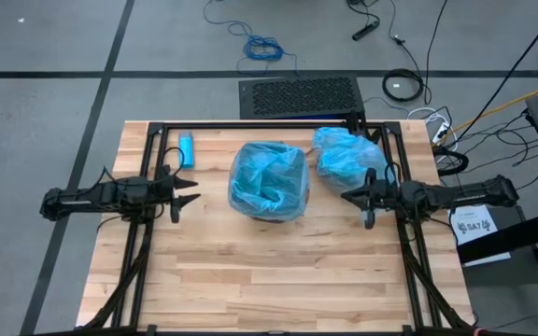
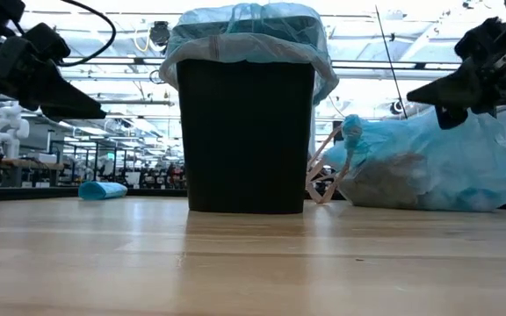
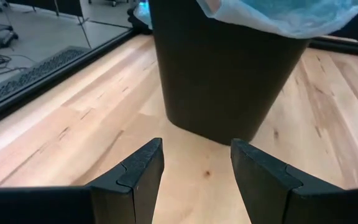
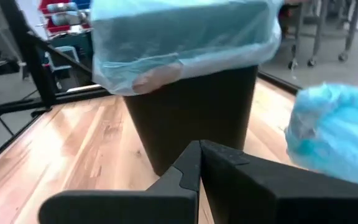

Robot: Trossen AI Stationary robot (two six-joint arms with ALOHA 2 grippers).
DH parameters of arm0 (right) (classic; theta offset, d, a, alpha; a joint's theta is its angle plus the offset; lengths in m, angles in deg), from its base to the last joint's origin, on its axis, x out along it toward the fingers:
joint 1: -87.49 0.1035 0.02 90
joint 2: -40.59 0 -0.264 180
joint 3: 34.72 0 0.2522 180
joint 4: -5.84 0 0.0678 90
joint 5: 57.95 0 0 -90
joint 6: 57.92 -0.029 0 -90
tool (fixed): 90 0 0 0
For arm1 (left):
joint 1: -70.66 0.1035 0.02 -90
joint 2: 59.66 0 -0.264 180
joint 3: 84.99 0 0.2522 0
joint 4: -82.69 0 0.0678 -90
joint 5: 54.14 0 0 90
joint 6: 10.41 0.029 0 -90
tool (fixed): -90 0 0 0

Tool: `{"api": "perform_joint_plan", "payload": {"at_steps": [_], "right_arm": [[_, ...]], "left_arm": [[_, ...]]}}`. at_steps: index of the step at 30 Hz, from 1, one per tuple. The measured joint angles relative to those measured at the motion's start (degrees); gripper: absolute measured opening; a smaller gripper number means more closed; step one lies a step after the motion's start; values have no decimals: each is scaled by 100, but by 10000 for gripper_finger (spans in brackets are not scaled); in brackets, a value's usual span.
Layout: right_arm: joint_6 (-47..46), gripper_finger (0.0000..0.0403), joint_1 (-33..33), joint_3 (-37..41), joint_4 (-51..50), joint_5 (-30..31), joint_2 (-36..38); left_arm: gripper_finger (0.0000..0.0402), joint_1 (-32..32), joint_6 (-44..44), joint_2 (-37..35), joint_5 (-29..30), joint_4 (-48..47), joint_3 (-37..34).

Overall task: Place trash/remove bag and relplace
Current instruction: Return to Home Position

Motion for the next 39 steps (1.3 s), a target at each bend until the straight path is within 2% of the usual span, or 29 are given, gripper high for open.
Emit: {"api": "perform_joint_plan", "payload": {"at_steps": [8, 20, 29, 34, 39], "right_arm": [[250, 0, 310, 0, -73, -496, 359], [879, 0, 393, 0, -72, -481, 655], [730, 0, 393, 0, -77, -499, 655], [673, 0, 393, 0, -74, -501, 655], [476, 0, 393, 0, -74, -503, 655]], "left_arm": [[191, 2, 11, 0, 238, 7, 0], [191, 1, 138, 0, 242, 240, 0], [191, 0, 155, 0, -842, 559, -233], [191, 0, 298, 0, -978, 600, -238], [191, 0, 140, 22, -1815, 608, -238]]}}
